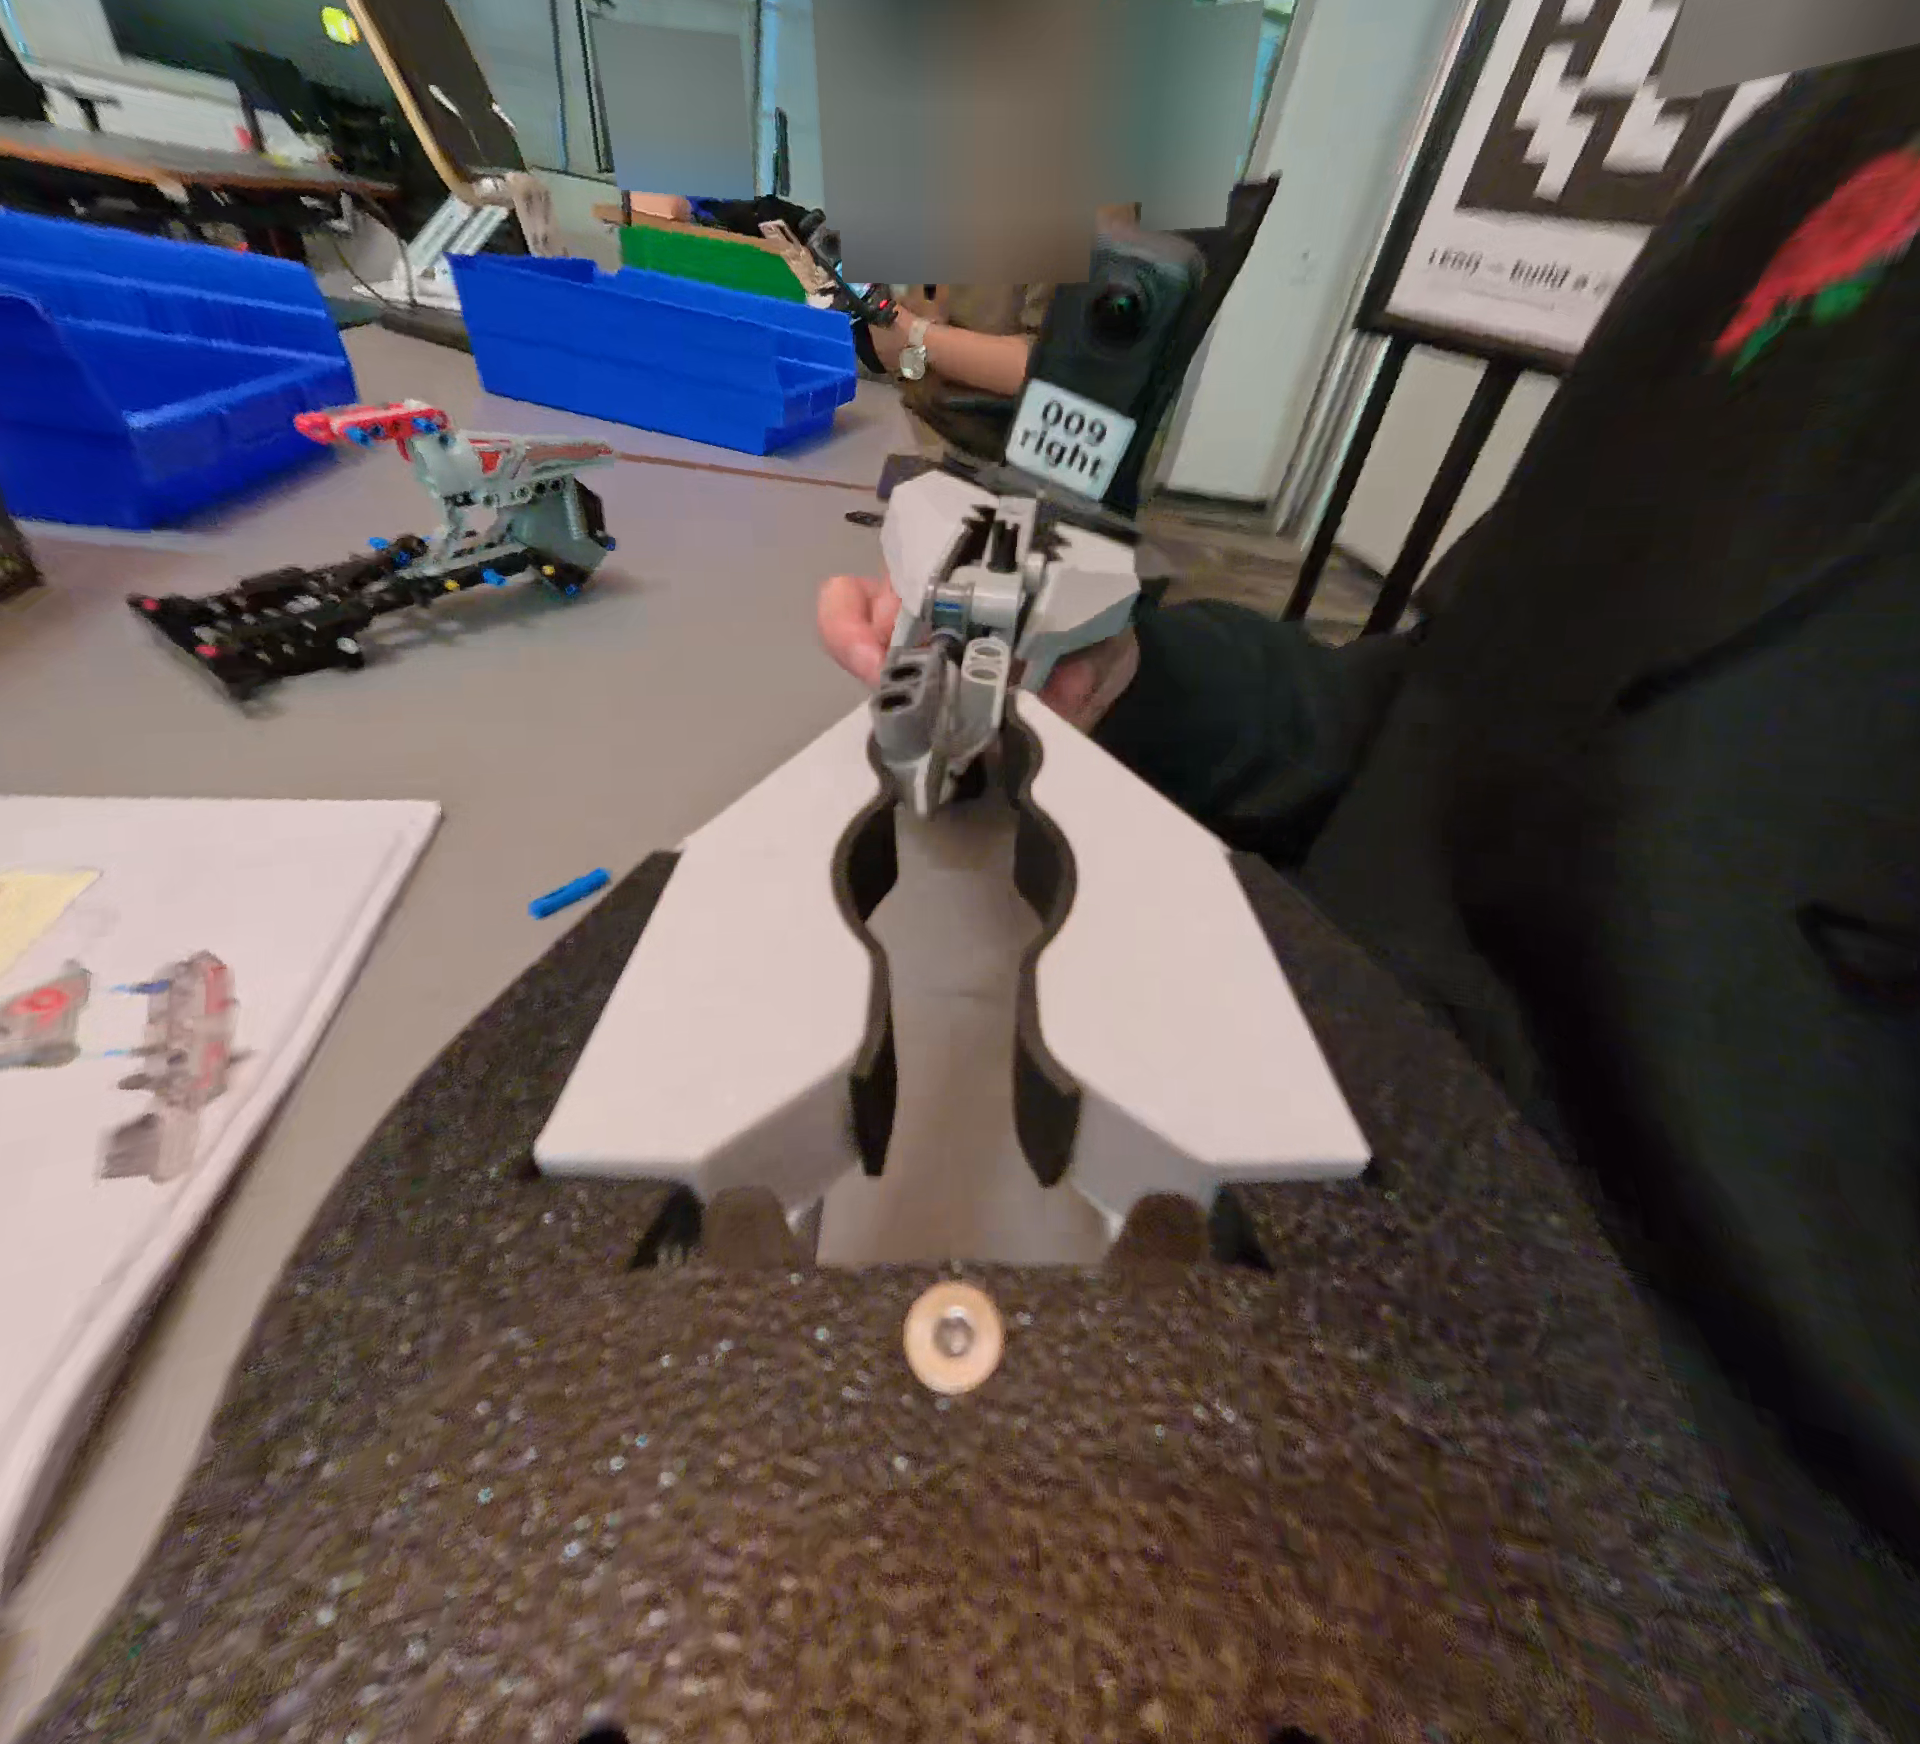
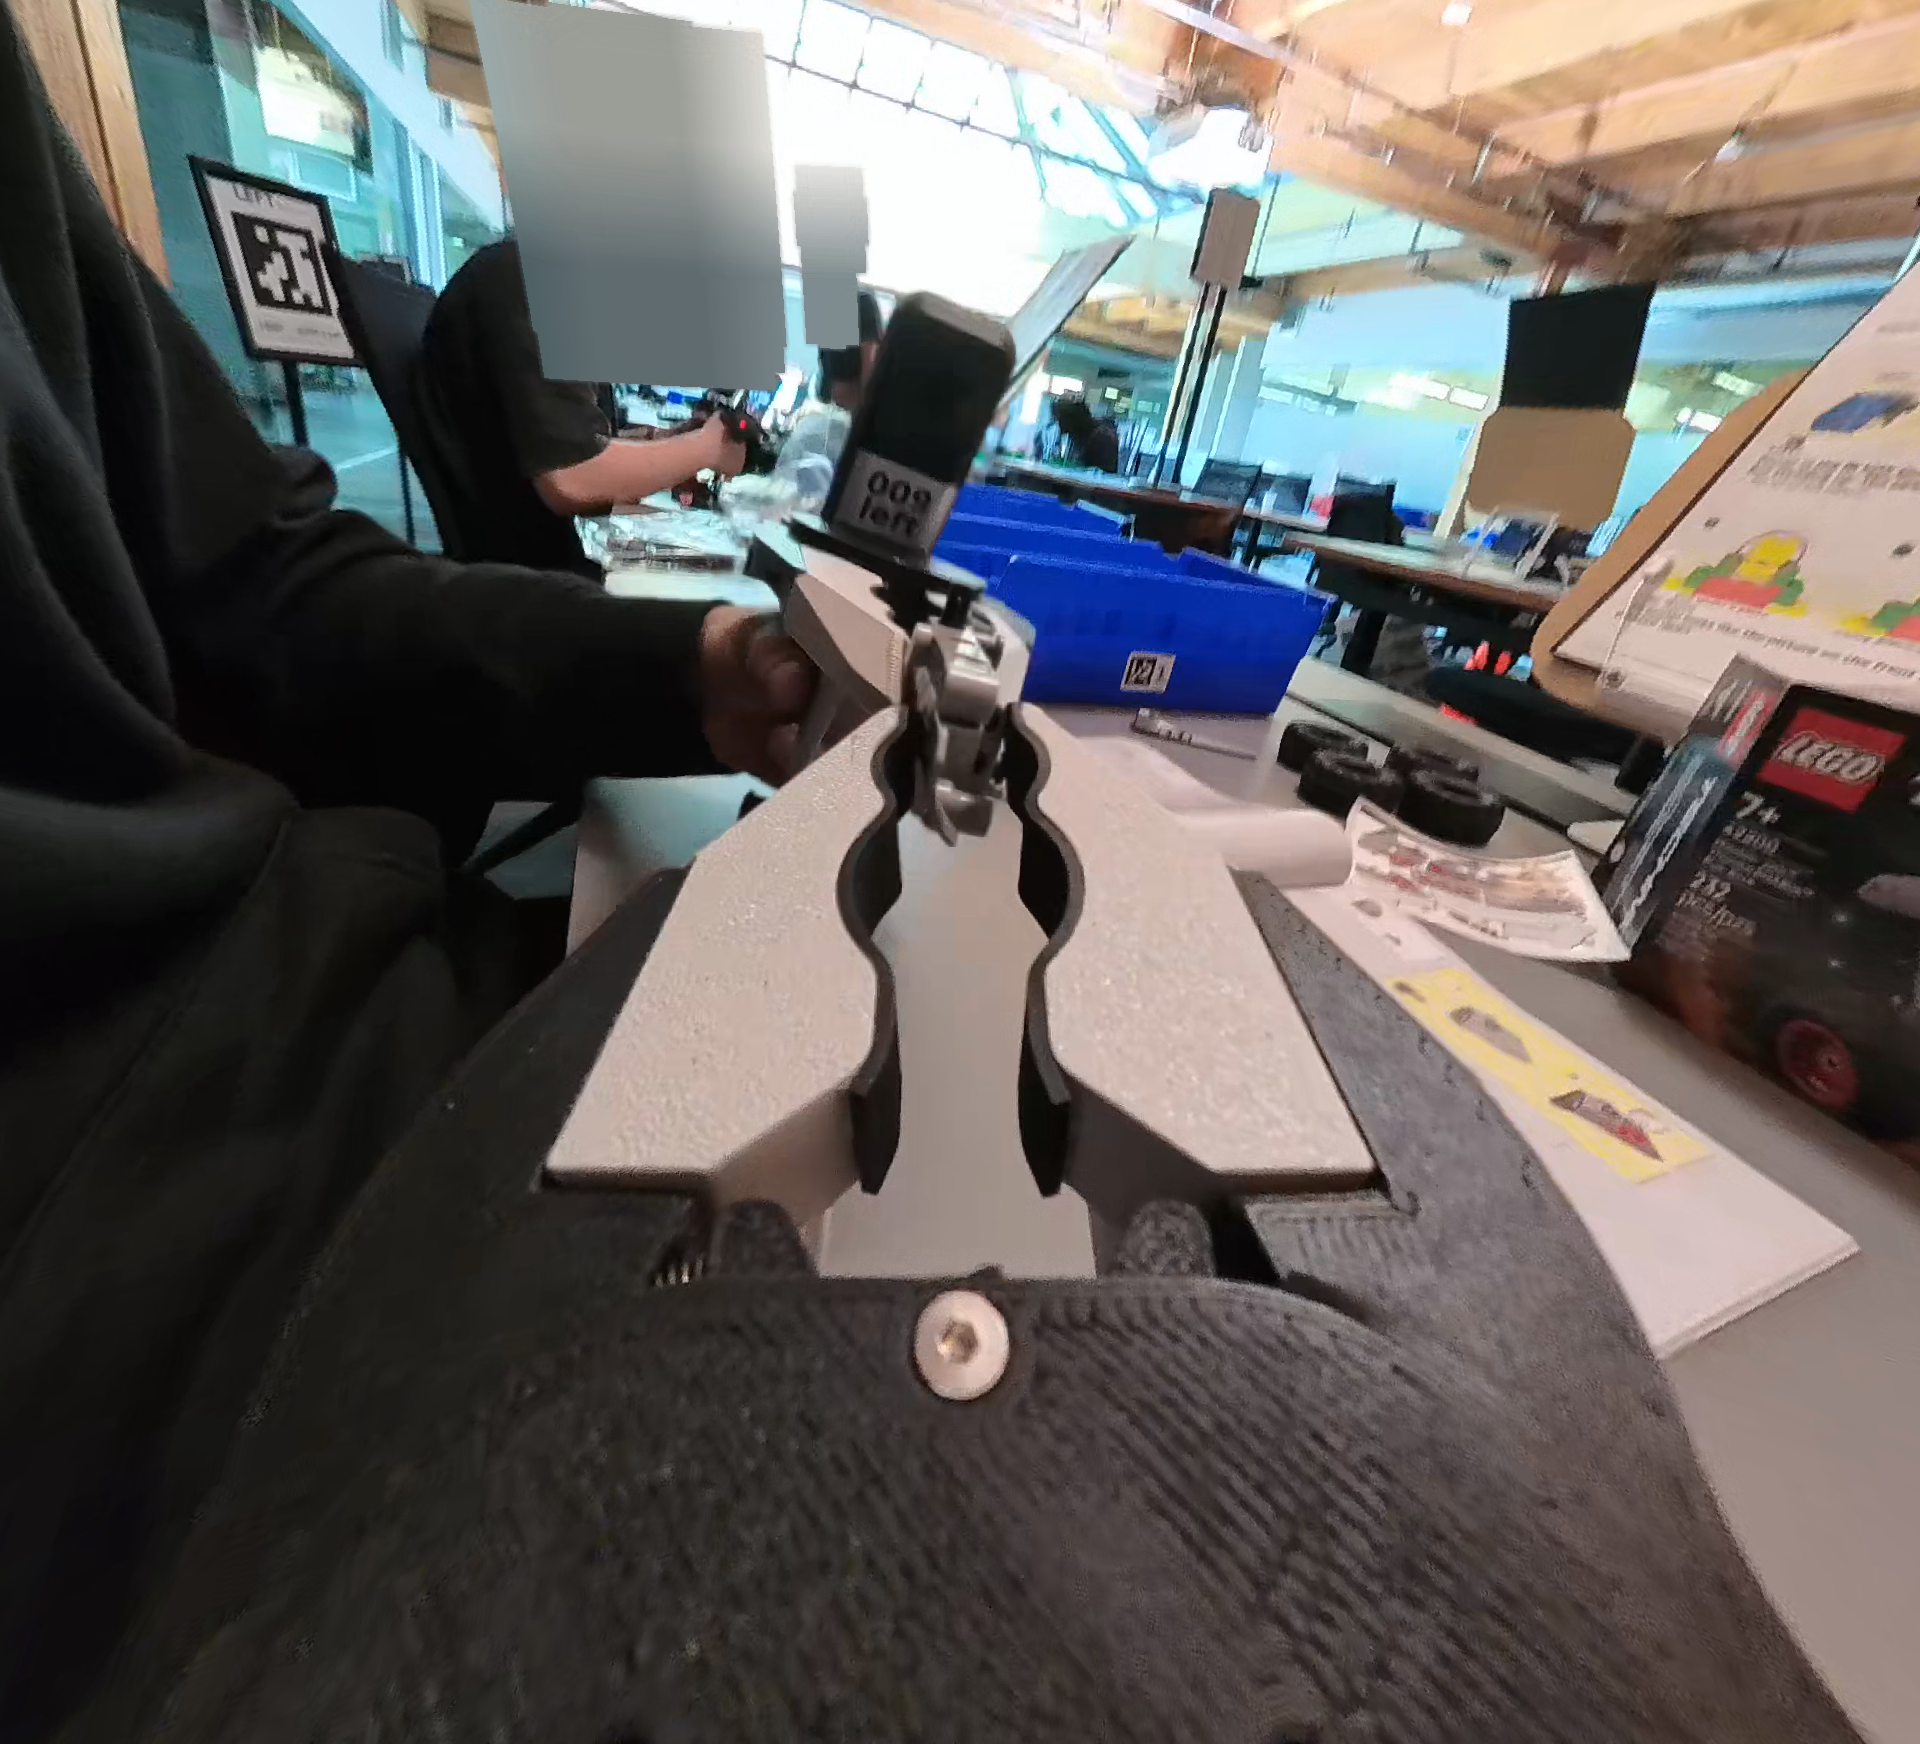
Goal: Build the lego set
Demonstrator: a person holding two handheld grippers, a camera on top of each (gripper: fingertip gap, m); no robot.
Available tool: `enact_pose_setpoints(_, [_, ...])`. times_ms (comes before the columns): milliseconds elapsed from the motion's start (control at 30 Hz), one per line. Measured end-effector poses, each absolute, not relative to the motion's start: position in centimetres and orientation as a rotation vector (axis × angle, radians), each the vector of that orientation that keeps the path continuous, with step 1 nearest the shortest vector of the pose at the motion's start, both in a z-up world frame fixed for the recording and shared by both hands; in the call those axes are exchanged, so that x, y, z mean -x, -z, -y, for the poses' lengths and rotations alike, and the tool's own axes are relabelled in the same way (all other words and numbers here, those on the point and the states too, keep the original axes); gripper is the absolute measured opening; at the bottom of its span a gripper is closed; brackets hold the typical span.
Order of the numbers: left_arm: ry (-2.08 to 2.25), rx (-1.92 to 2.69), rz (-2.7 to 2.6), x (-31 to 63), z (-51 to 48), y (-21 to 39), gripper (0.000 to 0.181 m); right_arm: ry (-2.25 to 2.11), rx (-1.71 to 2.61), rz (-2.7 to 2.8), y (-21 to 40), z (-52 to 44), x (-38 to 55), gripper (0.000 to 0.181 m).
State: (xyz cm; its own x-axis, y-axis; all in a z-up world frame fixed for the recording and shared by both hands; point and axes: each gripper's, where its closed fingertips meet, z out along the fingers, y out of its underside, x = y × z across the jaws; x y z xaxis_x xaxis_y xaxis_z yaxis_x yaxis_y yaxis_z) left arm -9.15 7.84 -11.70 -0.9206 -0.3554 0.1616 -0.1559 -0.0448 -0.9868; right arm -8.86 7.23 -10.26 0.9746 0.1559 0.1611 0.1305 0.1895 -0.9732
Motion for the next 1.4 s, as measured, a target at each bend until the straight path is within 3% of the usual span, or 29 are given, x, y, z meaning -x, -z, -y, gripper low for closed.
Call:
enact_pose_setpoints(233, [1.899, 0.355, -2.113, 9.9, -8.6, 12.9, 0.014, -0.143, 1.539, 0.249, 12.0, -7.9, 10.0, 0.014])
enact_pose_setpoints(567, [1.833, 0.417, -2.176, 10.2, -9.2, 14.3, 0.014, -0.147, 1.682, 0.284, 13.9, -8.6, 10.2, 0.015])
enact_pose_setpoints(767, [1.678, 0.513, -2.183, 8.9, -10.2, 15.4, 0.028, -0.076, 1.753, 0.264, 14.9, -7.3, 8.2, 0.015])
enact_pose_setpoints(1200, [1.275, 0.585, -2.379, 2.3, -11.7, 18.9, 0.02, 0.021, 2.02, 0.009, 18.5, -1.6, 2.5, 0.015])
enact_pose_setpoints(1400, [1.176, 0.831, -2.418, -1.2, -8.8, 21.0, 0.02, 0.012, 2.094, -0.037, 19.7, -0.2, 2.0, 0.015])
